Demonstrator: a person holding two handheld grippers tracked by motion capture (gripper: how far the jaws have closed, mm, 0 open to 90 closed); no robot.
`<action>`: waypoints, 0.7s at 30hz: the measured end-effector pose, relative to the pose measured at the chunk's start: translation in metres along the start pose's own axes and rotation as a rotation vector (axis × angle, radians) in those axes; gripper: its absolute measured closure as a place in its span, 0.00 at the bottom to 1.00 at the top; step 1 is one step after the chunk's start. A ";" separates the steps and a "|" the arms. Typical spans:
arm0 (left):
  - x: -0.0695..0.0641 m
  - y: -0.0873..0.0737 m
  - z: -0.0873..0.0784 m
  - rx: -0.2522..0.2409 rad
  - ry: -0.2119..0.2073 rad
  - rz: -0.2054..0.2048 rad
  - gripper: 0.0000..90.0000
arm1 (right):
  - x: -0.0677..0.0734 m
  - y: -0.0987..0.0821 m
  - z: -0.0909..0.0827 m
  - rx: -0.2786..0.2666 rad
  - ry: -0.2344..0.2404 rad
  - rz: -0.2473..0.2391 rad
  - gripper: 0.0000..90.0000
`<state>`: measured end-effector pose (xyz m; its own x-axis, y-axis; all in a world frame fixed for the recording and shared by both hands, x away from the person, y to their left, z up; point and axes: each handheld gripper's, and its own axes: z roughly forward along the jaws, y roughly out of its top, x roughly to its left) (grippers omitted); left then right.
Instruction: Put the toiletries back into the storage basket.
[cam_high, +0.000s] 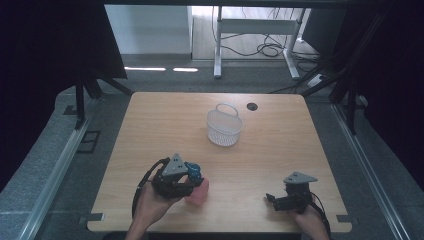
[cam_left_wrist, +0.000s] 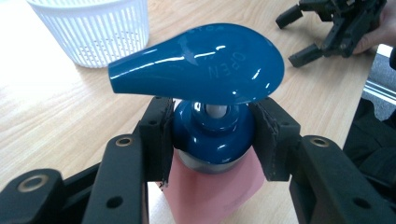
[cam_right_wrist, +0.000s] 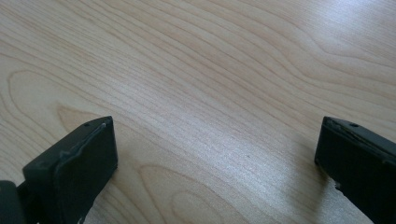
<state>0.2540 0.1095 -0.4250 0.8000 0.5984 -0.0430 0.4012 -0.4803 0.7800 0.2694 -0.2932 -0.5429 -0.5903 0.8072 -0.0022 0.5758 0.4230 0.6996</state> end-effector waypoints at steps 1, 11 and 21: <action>0.001 0.002 0.000 -0.002 0.001 -0.003 0.59 | 0.000 0.000 0.000 0.000 0.000 0.000 0.00; 0.010 0.019 0.004 -0.008 0.022 -0.019 0.59 | 0.000 0.000 0.000 0.000 0.000 0.000 0.00; 0.022 0.040 0.007 -0.006 0.055 -0.019 0.59 | 0.000 0.000 0.000 0.002 0.000 -0.001 0.00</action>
<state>0.2905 0.0988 -0.3994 0.7669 0.6414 -0.0235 0.4129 -0.4650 0.7831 0.2695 -0.2932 -0.5428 -0.5908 0.8068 -0.0028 0.5766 0.4246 0.6980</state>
